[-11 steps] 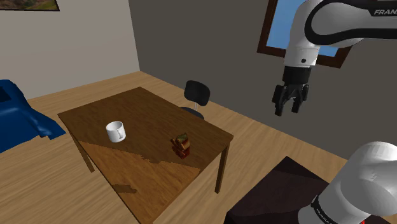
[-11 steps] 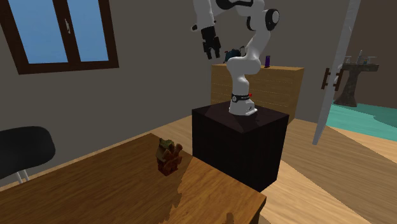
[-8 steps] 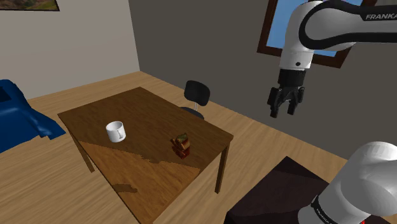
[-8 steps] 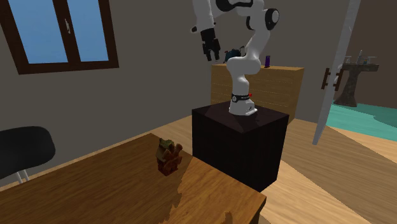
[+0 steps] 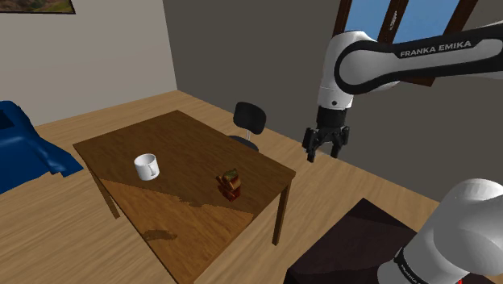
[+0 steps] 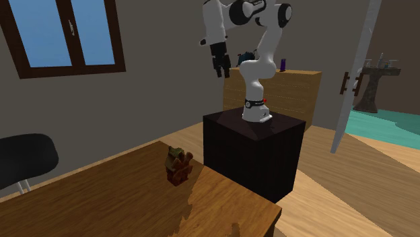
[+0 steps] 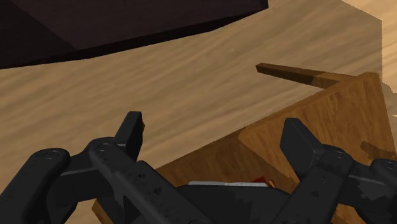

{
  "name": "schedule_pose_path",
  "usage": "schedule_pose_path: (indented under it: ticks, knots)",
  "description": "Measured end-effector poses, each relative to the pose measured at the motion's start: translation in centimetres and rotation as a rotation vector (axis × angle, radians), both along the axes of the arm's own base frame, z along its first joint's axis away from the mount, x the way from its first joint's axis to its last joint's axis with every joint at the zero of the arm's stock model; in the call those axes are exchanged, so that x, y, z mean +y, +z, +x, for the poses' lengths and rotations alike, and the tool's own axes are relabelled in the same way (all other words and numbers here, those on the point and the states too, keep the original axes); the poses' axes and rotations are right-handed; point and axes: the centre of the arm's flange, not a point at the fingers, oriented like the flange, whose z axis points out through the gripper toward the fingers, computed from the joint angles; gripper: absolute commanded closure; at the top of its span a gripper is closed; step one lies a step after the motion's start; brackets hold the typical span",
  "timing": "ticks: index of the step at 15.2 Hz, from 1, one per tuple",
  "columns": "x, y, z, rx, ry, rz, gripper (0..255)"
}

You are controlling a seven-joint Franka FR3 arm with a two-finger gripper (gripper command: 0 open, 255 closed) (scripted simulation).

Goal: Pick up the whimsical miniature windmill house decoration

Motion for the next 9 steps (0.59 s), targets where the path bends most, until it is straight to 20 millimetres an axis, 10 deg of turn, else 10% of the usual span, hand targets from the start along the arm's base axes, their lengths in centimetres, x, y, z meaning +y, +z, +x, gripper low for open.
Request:
schedule_pose_path:
  ticks: [9]
  knots:
    - [5.3, -7.0, 7.1, -0.039, -0.064, -0.042, 0]
